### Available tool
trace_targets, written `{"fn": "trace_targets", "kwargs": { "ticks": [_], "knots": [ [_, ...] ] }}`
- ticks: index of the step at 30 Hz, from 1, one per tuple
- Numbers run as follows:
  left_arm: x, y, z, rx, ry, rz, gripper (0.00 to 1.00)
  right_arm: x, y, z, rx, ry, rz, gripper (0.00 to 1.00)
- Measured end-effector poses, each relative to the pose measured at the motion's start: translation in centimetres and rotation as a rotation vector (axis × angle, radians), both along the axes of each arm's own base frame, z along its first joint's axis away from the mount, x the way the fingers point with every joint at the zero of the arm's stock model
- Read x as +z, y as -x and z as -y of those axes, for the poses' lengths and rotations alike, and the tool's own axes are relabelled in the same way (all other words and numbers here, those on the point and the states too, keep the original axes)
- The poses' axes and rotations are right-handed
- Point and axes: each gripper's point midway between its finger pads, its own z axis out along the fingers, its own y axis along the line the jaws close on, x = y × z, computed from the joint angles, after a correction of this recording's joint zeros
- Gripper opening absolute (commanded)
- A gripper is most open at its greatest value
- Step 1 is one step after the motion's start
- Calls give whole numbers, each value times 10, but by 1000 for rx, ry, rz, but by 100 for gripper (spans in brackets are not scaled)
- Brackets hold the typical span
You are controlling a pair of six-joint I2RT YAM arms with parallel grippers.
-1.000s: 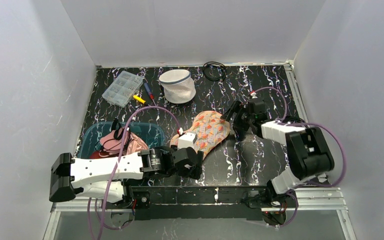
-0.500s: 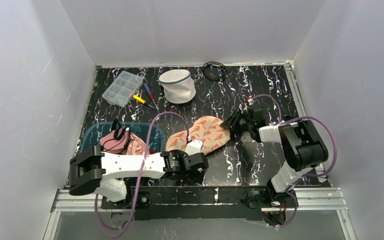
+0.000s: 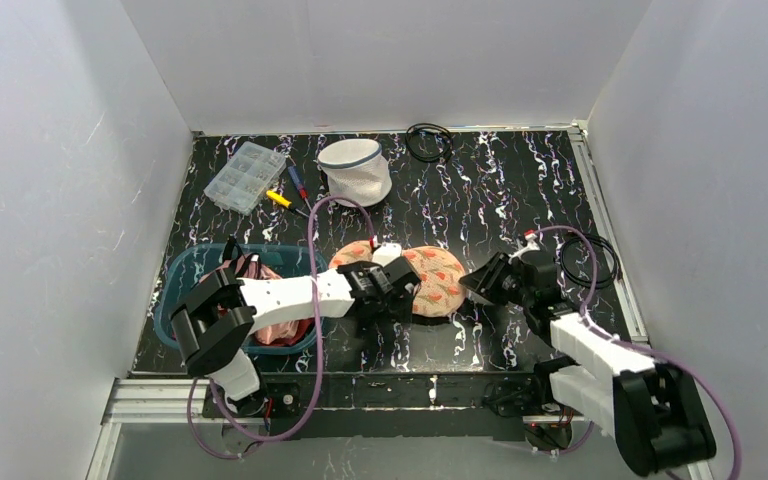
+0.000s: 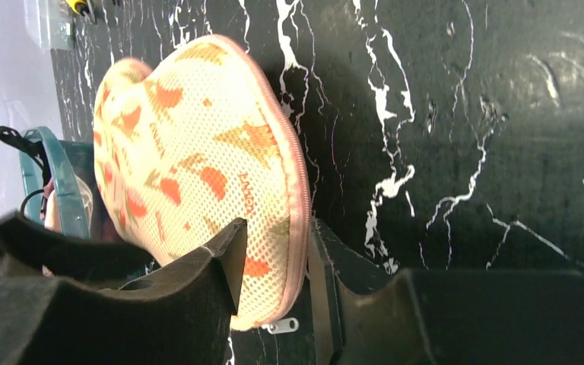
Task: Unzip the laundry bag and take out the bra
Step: Adjust the laundry bag at the center of the board.
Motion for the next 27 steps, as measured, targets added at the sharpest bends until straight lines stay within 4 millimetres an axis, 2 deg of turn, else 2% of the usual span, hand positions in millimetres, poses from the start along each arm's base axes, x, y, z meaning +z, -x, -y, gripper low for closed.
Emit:
{"fn": "trace_targets", "kwargs": {
  "ticks": [2,4,9,11,14,19,23,27],
  "knots": [
    [3,-14,8,4,16,9,74,2,8,1,1,-1,5,47],
    [5,-26,9,19,24,13,74,0,17,1,5,-1,-1,54],
    [6,-51,12,38,57,20,74,-16,43,3,19,26,-65,89],
    [7,-58,11,49,68,28,75,-15,46,7,13,39,-64,98],
    [10,-60,7,53,100,42,76,-8,45,13,0,84,-55,99],
    [17,-34,-13,46,161,30,80,-3,39,29,-36,210,-117,99],
    [32,-19,-24,36,225,40,87,0,33,36,-73,251,-135,99],
    [52,-11,-27,18,289,66,94,5,31,33,-62,224,-114,99]
  ]
}}
